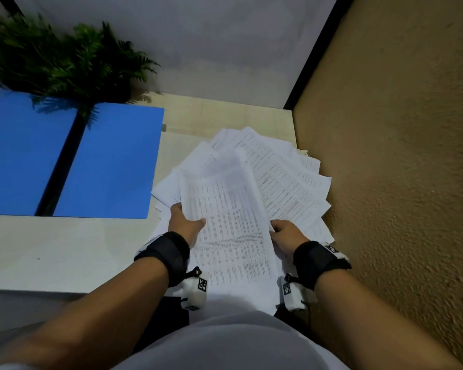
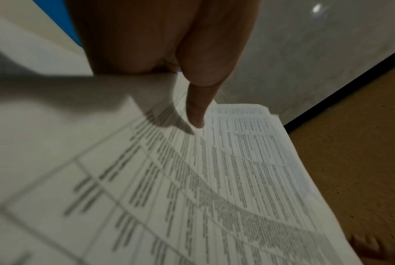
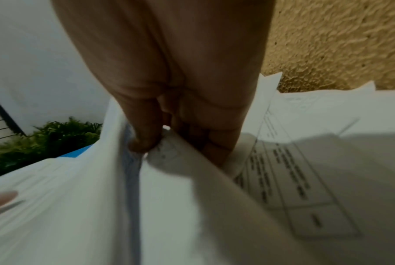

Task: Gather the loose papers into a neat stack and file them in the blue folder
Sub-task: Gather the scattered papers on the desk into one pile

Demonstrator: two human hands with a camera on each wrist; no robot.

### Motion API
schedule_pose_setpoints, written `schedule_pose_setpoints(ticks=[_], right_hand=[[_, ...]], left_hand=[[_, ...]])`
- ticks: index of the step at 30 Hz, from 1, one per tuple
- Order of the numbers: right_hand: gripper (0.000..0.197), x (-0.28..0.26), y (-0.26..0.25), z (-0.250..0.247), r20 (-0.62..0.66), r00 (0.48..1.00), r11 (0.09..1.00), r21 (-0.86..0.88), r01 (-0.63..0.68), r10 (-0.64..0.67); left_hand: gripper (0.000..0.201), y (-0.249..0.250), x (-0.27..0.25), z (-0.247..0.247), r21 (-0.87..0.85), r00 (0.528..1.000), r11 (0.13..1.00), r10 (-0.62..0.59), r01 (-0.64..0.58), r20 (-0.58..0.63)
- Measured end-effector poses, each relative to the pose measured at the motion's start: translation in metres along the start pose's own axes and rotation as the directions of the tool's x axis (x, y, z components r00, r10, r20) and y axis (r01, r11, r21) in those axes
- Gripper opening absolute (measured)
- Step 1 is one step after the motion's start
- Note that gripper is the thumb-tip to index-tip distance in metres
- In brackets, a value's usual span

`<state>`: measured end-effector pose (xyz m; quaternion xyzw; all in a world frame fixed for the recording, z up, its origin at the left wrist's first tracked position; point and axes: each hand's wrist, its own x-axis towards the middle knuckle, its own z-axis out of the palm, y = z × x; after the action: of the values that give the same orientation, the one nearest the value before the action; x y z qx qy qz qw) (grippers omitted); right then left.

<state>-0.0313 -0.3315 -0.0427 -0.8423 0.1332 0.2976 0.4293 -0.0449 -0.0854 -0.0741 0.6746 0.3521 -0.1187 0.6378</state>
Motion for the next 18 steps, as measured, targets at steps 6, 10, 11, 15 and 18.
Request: schedule_pose_setpoints(ticks=[6,10,11,15,18], right_hand=[[0.037,0.025,-0.017,-0.016,-0.330,0.943,0.989,0.145,0.008,0.041],[0.045,0.044,-0.024,-0.009,-0.278,0.956,0.976,0.214,-0.031,0.091],[0.037,0.046,-0.023,-0.006,-0.279,0.954,0.966,0.256,-0.034,0.107],[0.024,0.035,-0.019,-0.007,-0.283,0.943,0.976,0.175,-0.129,0.175],[0.014,0.009,-0.013,-0.006,-0.048,0.960,0.938,0.234,-0.257,0.275]], left_hand=[[0.044,-0.004,0.003,-0.011,0.026,0.985,0.998,-0.060,0.065,-0.159],[0.040,-0.005,0.008,-0.024,0.000,0.971,0.995,-0.094,0.096,-0.222],[0.040,-0.004,0.010,-0.025,-0.019,0.967,0.995,-0.098,0.096,-0.237],[0.041,-0.001,0.015,-0.025,-0.084,0.952,0.991,-0.124,0.104,-0.281],[0.041,0.004,0.017,-0.021,-0.140,0.947,0.986,-0.124,0.086,-0.296]])
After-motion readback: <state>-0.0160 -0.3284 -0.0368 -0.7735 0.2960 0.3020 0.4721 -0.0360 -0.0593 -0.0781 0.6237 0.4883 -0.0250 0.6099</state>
